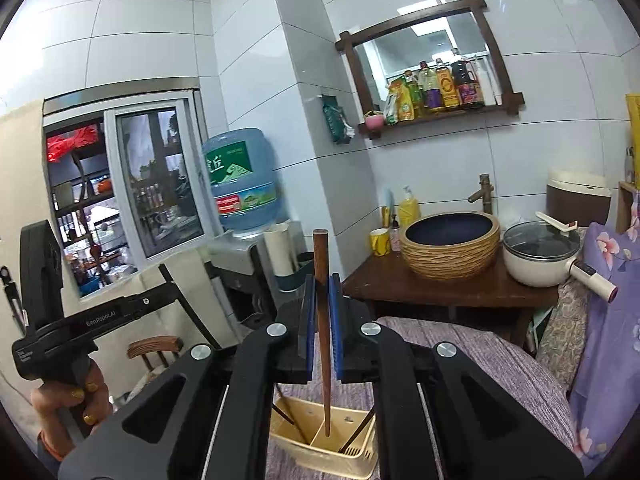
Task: Organize utensils
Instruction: 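Lift both held chopsticks and carry them above the cream holder, then open both tools to release the chopsticks into the holder, then lower the left tool onto a large steel spoon and grasp its handle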
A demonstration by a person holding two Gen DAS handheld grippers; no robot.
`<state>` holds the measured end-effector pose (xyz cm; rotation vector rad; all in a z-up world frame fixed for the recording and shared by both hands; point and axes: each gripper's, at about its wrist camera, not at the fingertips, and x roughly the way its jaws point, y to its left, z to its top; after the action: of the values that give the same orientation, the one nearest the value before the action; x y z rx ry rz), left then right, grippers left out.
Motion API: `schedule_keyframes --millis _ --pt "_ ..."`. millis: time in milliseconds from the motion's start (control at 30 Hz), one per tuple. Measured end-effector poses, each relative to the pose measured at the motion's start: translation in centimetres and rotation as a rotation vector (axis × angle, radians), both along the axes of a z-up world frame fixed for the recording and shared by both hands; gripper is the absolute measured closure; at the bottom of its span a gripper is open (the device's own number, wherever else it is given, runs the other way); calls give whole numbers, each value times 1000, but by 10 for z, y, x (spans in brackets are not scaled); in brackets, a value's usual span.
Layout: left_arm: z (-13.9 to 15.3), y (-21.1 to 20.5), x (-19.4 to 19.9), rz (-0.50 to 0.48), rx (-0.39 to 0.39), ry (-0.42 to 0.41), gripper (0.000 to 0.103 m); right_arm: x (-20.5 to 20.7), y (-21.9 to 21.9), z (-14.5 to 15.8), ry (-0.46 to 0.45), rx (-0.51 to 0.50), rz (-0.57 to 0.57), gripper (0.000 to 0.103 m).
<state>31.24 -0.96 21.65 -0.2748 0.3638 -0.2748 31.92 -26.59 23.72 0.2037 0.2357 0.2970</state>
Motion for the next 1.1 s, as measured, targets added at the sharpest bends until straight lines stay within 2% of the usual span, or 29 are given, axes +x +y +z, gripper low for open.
schedule_keyframes --millis 100,300,500,733,800,833,867,900,967,1033,1100 --pt "-18 -5 9 24 24 18 95 15 3 -25 37 -18 -27 95" --pt "-73 -12 21 25 47 110 95 35 6 -74 128 -31 -49 95" --pt "-100 -13 26 19 68 161 95 44 8 -103 190 -31 -57 95" --pt "-117 -12 32 10 63 206 94 48 2 -119 223 -16 -80 95" --pt "-119 -11 29 5 61 200 83 45 1 -122 215 -20 -94 95" --pt "-119 -12 26 9 63 192 65 44 1 -123 214 -26 -95 95" --pt "-120 -12 24 12 64 183 44 42 1 -125 215 -36 -98 90" --pt "-121 -12 20 15 64 170 37 40 2 -127 215 -46 -103 85" --pt "-123 -11 6 22 81 140 31 31 2 -131 203 -55 -115 63" --pt "-129 -14 -6 23 119 133 25 18 2 -137 193 -73 -128 57" --pt "-140 -14 -17 19 151 142 20 7 4 -148 212 -100 -137 55"
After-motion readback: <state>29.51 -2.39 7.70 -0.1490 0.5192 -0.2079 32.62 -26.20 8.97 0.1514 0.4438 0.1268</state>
